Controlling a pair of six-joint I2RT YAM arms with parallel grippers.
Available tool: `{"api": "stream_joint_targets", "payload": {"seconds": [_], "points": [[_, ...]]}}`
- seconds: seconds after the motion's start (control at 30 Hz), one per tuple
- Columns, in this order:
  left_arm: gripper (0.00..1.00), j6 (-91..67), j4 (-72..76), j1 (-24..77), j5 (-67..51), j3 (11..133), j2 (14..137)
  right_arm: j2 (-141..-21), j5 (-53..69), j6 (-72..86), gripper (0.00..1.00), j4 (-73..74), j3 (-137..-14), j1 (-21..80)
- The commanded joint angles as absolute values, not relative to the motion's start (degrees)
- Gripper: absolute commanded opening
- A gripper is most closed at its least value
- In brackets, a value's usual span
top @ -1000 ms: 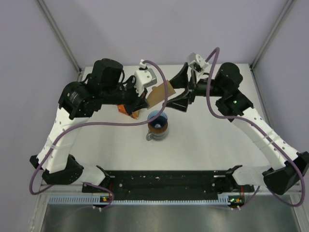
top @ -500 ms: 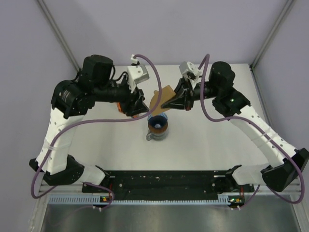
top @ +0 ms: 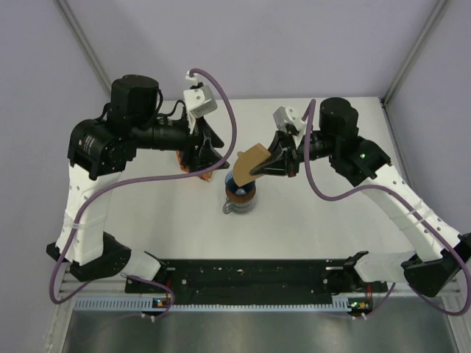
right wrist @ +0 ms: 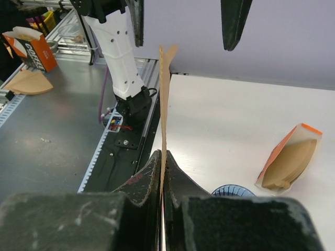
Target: Place the coffee filter in the dripper
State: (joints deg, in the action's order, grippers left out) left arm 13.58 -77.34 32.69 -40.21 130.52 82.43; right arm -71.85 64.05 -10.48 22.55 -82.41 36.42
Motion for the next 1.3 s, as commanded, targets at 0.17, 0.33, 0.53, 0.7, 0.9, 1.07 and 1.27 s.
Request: {"api": "stream_joint_targets", "payload": {"seconds": [0.17,0.33,0.53,0.7,0.9,1.07,1.27], "points": [[0.47,7.92,-69.96,33.4,-49.64,132.01,85.16,-68.47,64.95,-14.33,0.0,22.68,-83.23,37.35],[0.38,7.38,-70.05,34.63,-52.55,132.19,85.87,-68.55,64.69,-14.33,0.0,22.59,-82.88,37.27],[0.3,7.29,-70.14,34.8,-55.11,132.28,85.96,-68.2,64.42,-14.41,0.0,22.59,-82.53,37.27],[0.13,4.93,-67.86,34.98,-52.92,132.27,86.4,-68.38,64.78,-14.15,0.0,22.5,-82.7,37.35],[0.08,3.25,-66.62,34.98,-51.5,133.07,86.75,-68.12,64.95,-13.98,0.0,22.59,-82.62,37.35],[0.08,3.25,-66.8,35.24,-51.77,132.37,86.66,-68.03,64.25,-14.06,0.0,22.41,-82.53,37.35],[0.08,4.48,-67.85,35.86,-50.71,131.66,86.66,-68.03,63.9,-13.98,0.0,22.5,-82.71,37.35]]}}
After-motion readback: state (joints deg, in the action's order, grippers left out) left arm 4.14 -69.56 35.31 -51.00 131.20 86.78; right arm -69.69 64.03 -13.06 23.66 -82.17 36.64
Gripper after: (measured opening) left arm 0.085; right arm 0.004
